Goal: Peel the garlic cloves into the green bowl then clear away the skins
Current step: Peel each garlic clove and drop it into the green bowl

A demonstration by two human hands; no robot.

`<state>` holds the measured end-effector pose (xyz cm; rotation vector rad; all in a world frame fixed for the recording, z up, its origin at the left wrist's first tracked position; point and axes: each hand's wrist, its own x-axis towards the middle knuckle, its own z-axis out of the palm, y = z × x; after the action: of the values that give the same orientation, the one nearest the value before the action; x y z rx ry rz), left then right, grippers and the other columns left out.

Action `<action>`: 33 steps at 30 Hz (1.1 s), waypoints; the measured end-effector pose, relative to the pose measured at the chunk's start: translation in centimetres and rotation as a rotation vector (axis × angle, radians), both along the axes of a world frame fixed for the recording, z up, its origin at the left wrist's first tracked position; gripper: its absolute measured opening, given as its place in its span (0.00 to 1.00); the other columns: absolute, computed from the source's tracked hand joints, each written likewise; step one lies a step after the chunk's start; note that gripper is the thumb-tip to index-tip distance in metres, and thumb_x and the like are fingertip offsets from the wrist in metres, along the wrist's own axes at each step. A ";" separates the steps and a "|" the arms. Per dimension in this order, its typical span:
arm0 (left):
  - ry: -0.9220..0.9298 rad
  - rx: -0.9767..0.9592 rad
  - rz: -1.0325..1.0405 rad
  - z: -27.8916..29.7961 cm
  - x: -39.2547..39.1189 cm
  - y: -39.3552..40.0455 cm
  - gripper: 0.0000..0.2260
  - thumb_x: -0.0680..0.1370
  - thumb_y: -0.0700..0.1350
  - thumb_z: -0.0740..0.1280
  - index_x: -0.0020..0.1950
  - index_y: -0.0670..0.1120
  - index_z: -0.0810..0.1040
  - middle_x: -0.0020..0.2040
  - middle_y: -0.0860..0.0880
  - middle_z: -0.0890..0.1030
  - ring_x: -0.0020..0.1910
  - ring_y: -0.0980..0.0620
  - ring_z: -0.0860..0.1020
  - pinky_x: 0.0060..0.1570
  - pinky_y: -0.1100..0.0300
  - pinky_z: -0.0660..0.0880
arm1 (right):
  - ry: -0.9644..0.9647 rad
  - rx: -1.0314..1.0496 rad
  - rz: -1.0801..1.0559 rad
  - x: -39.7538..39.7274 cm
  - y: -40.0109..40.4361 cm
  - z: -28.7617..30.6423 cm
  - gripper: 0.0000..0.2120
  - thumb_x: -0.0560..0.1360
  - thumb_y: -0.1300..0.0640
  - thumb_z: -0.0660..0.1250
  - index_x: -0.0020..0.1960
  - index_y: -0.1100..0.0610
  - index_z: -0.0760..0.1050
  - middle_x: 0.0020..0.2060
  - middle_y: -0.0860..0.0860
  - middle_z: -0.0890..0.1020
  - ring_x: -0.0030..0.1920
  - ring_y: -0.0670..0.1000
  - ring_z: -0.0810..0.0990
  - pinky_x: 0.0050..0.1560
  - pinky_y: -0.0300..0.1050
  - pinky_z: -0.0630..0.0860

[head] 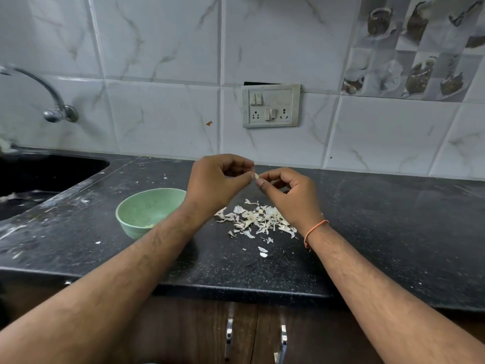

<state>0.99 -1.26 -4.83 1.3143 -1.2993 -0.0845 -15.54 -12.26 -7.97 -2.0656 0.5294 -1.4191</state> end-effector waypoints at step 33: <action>-0.752 0.454 0.176 -1.2 0.9 2.5 0.15 0.81 0.45 0.68 0.67 0.56 0.85 0.61 0.54 0.87 0.61 0.49 0.83 0.61 0.55 0.78 | 0.550 -0.046 -0.191 -3.3 -1.2 -4.1 0.04 0.78 0.48 0.74 0.52 0.42 0.86 0.48 0.39 0.84 0.51 0.45 0.79 0.54 0.46 0.76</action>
<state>1.91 1.21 -6.03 1.9514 -1.8505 0.2802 -18.83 -13.43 -12.08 -2.5011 0.9398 -0.9478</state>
